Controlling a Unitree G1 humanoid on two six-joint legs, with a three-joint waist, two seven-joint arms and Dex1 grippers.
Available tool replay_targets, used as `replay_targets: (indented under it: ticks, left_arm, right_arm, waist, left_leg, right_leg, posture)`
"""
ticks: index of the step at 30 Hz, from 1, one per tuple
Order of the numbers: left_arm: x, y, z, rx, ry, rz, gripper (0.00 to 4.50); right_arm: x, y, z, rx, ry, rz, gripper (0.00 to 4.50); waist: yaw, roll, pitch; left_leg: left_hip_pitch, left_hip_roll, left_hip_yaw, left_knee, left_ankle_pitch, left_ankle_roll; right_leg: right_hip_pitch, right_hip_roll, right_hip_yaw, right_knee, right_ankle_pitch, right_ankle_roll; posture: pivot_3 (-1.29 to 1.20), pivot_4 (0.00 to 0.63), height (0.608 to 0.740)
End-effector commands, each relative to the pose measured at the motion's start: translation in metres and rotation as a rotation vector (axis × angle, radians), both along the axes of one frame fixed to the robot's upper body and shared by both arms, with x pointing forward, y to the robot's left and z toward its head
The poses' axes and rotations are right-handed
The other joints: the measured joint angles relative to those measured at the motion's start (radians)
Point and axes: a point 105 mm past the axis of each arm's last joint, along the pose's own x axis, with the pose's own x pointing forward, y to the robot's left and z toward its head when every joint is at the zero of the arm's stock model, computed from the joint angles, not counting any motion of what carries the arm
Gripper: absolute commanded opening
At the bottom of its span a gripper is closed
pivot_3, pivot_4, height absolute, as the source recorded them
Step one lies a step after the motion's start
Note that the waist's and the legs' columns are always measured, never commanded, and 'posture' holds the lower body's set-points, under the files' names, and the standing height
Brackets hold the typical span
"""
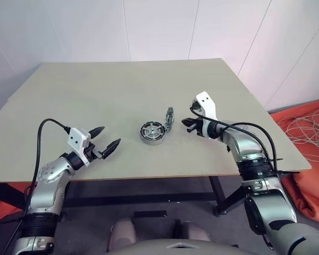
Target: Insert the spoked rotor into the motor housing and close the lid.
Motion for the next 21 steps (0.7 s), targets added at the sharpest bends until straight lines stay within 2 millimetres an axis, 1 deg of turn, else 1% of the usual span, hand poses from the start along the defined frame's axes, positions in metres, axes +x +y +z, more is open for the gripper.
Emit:
replay_targets:
  ticks: [1,5,8,13,16,21]
  left_arm:
    - [0.001,0.001,0.012,0.013,-0.054,0.002,4.5]
    - [0.0,0.0,0.011,0.014,-0.052,0.002,4.5]
    - [0.0,0.0,0.012,0.013,-0.053,0.002,4.5]
    - [0.0,-0.001,0.012,0.012,-0.053,-0.001,4.5]
    - [0.001,-0.001,0.012,0.011,-0.053,-0.001,4.5]
    - [0.001,-0.001,0.012,0.012,-0.052,-0.002,4.5]
  right_arm:
    - [0.001,0.024,0.034,0.047,-0.097,0.071,0.03]
    - [-0.003,0.044,0.043,0.077,-0.115,0.125,0.03]
    - [-0.006,0.057,0.044,0.085,-0.113,0.16,0.03]
    - [-0.011,0.073,0.041,0.091,-0.103,0.198,0.03]
    - [-0.013,0.08,0.034,0.078,-0.096,0.218,0.03]
    - [-0.012,0.084,0.029,0.065,-0.094,0.216,0.03]
  waist:
    - [-0.001,0.0,0.0]
    - [-0.001,0.0,0.0]
    - [-0.002,0.0,0.0]
    - [-0.003,0.0,0.0]
    - [-0.003,0.0,0.0]
    - [-0.003,0.0,0.0]
  left_leg:
    - [0.0,0.0,0.0,0.0,0.0,0.0]
    - [-0.001,0.0,0.0,-0.001,0.0,0.0]
    - [-0.001,0.0,0.0,-0.001,0.0,0.0]
    - [-0.001,0.0,0.0,-0.001,0.0,0.0]
    - [-0.001,0.0,0.0,-0.001,0.0,0.0]
    - [-0.001,0.0,-0.001,-0.001,0.0,0.0]
  right_leg:
    - [0.0,0.0,0.0,0.0,0.0,0.0]
    - [-0.001,0.0,0.0,0.0,0.0,0.0]
    - [-0.001,0.0,0.0,0.0,0.0,0.0]
    - [-0.001,0.0,0.0,0.0,0.0,0.0]
    - [-0.001,0.0,0.0,0.0,0.0,0.0]
    - [-0.001,0.0,0.0,0.0,0.0,0.0]
  posture:
    - [0.0,0.0,0.74]
    - [0.0,0.0,0.74]
    - [0.0,0.0,0.74]
    - [0.0,0.0,0.74]
    - [0.0,0.0,0.74]
    - [0.0,0.0,0.74]
